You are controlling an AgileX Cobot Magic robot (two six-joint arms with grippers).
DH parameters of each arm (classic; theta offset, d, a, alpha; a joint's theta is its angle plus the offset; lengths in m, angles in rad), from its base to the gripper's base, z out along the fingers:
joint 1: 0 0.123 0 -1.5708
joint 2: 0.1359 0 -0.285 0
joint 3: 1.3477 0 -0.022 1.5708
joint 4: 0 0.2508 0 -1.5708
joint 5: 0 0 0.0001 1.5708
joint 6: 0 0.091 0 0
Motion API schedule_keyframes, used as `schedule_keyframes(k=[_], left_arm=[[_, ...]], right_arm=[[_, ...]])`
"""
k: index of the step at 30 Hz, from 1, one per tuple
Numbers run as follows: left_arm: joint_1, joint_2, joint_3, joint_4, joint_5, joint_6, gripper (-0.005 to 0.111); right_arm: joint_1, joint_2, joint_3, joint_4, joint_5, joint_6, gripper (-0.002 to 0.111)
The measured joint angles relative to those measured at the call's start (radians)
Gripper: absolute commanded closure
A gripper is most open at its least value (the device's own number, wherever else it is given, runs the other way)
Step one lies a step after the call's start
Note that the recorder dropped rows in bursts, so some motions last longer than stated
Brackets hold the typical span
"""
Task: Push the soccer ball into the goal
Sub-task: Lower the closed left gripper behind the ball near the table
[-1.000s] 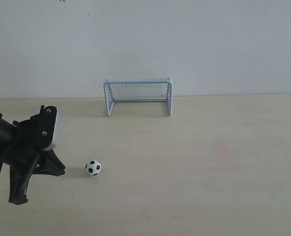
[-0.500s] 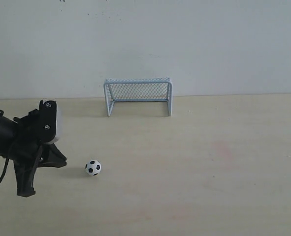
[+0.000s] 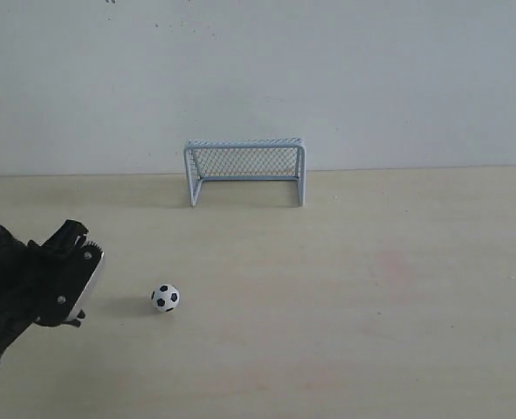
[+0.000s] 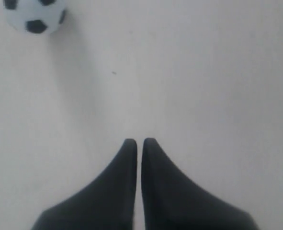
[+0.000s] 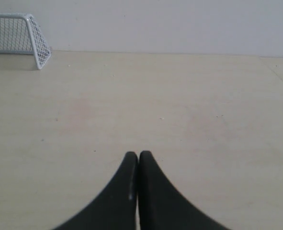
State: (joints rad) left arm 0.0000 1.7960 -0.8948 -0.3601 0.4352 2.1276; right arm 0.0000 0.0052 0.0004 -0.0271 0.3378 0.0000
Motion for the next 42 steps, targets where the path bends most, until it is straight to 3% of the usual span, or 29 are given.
schedule_keyframes(k=[4, 14, 23, 42], left_arm=[[0.000, 0.000, 0.000, 0.072, 0.052, 0.000, 0.102], [-0.007, 0.000, 0.000, -0.018, 0.013, 0.000, 0.102], [-0.058, 0.004, -0.014, 0.041, 0.038, 0.000, 0.102], [-0.077, 0.139, -0.355, -0.034, 0.468, 0.000, 0.102]], right_arm=[[0.000, 0.000, 0.000, 0.000, 0.000, 0.000, 0.108], [0.000, 0.000, 0.000, 0.000, 0.000, 0.000, 0.108], [0.000, 0.000, 0.000, 0.000, 0.000, 0.000, 0.108], [0.000, 0.000, 0.000, 0.000, 0.000, 0.000, 0.108]])
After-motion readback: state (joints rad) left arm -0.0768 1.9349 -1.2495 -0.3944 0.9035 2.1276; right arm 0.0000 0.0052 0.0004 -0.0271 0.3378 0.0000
